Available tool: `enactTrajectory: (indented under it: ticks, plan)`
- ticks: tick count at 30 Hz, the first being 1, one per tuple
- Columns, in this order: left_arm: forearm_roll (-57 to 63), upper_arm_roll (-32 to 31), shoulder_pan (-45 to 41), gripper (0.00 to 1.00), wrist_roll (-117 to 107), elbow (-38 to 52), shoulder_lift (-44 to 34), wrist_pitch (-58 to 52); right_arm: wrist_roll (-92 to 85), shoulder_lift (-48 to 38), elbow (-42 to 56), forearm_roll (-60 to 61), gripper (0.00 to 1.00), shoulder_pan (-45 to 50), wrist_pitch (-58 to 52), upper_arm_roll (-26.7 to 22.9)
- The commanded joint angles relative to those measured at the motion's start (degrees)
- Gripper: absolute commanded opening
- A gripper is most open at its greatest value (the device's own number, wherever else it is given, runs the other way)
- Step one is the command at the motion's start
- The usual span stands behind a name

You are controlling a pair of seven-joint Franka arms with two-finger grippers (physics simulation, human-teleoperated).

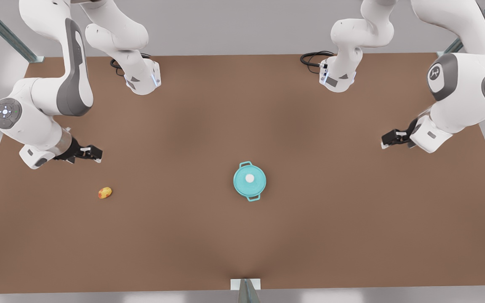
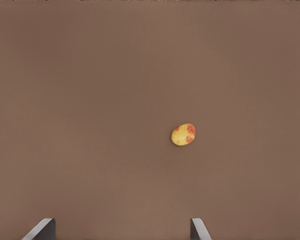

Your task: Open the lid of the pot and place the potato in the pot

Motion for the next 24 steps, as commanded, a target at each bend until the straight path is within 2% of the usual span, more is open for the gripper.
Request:
enactTrajectory:
  ticks: [1, 3, 5, 6, 7, 9, 10, 11, 12, 15, 18, 23, 24]
  plan:
    - [-0.51, -0.38, -0.72, 1.00, 4.02, 0.14, -0.03, 2.60, -0.06, 0.07, 0.03, -0.53, 1.00, 0.44, 1.57, 0.00]
    - [-0.07, -4.24, -1.69, 1.00, 2.27, 0.23, 1.99, 4.01, 4.93, 0.33, 0.03, -0.45, 1.00, 0.35, 2.27, -0.09]
    - [0.02, -11.36, -6.78, 1.00, -14.86, 2.95, 5.32, 4.01, 19.70, 1.04, 0.21, -0.36, 1.00, 0.18, 3.76, -0.26]
    - [0.10, -12.16, -9.86, 1.00, -20.67, 4.27, 7.26, 4.01, 22.00, 1.12, 0.30, -0.18, 1.00, 0.18, 4.20, -0.61]
    - [2.65, -12.24, -15.75, 1.00, -29.81, 4.62, 9.55, 4.27, 22.26, 2.53, 0.64, -0.45, 1.00, 0.18, 4.29, -0.61]
    - [3.09, -12.94, -18.47, 1.00, -40.97, 3.56, 11.92, 8.76, 21.65, 3.59, 0.04, -0.54, 1.00, 0.18, 7.18, -0.53]
    - [4.23, -12.95, -22.25, 1.00, -46.60, 5.23, 14.90, 9.54, 21.91, 3.50, -4.18, -0.45, 1.00, 0.09, 11.41, -0.53]
    - [6.78, -12.95, -25.06, 1.00, -51.17, 9.97, 20.08, 9.99, 22.18, 5.08, -4.19, 0.16, 1.00, -0.61, 11.59, -0.70]
    - [7.05, -13.03, -25.60, 1.00, -52.32, 13.15, 23.70, 10.07, 21.65, 5.34, -4.19, 0.17, 1.00, -0.88, 11.32, -0.79]
    - [6.96, -12.95, -27.18, 1.00, -57.06, 12.35, 27.74, 18.59, 21.82, 6.75, -4.36, 0.17, 1.00, -1.40, 12.03, -0.70]
    - [9.60, -12.95, -27.79, 1.00, -57.42, 12.44, 32.57, 25.18, 22.18, 10.70, -7.96, 0.08, 1.00, -1.49, 21.95, -0.53]
    - [12.15, -12.95, -29.11, 1.00, -59.35, 12.71, 37.50, 32.48, 24.72, 14.83, -9.55, 0.34, 1.00, -3.34, 30.39, -0.70]
    - [12.15, -12.86, -29.90, 1.00, -62.34, 13.75, 39.08, 37.23, 25.69, 15.80, -9.55, 0.34, 1.00, -3.78, 31.62, -0.79]
